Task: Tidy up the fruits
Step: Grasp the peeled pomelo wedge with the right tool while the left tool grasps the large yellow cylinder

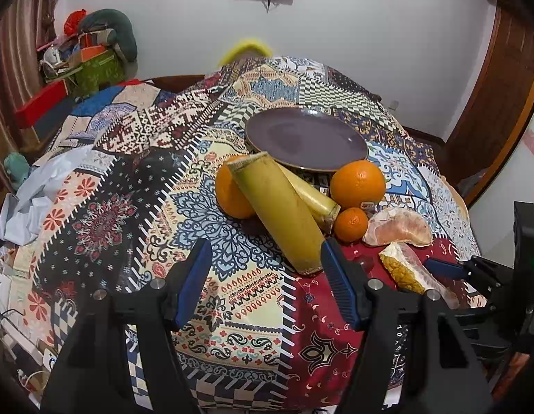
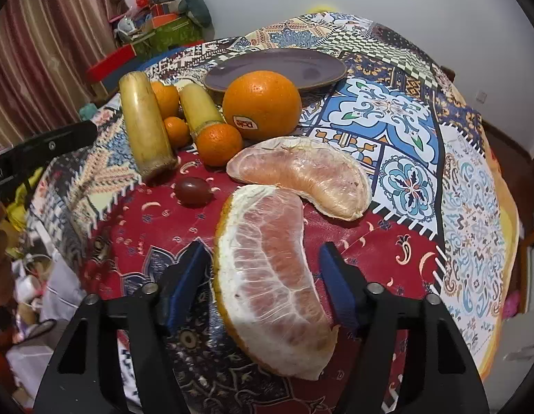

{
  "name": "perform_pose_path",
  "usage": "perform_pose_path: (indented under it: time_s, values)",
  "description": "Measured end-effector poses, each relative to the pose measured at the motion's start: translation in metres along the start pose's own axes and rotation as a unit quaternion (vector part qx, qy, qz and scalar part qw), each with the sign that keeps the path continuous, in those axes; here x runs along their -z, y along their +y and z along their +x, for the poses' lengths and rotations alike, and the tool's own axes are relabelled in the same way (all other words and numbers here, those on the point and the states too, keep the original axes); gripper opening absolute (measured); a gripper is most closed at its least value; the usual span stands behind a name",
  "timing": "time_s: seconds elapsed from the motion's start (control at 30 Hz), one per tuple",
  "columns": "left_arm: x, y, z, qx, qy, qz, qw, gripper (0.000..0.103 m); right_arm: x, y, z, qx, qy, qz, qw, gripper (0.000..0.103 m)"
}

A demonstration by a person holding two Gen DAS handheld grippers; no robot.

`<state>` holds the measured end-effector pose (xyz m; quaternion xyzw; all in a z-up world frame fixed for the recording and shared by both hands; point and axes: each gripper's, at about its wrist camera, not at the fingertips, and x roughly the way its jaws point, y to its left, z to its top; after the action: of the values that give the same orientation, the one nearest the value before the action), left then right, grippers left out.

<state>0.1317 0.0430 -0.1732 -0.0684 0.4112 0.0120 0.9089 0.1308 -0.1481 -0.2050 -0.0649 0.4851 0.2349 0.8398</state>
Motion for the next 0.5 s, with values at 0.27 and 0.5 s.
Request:
perform_pose_path:
  time_s: [0.27, 0.5]
  values:
    - [-0.006, -0.002, 0.014, 0.006, 0.019, -0.006, 0.9998, 0.065, -0.002, 0.000, -0.008, -0.017, -0.013, -0.007, 1.000, 0.047]
    - [-0.017, -0.007, 0.025, 0.007, 0.019, -0.007, 0.9998, 0.065, -0.013, 0.002, -0.033, -0.013, -0.056, -0.015, 0.998, 0.047]
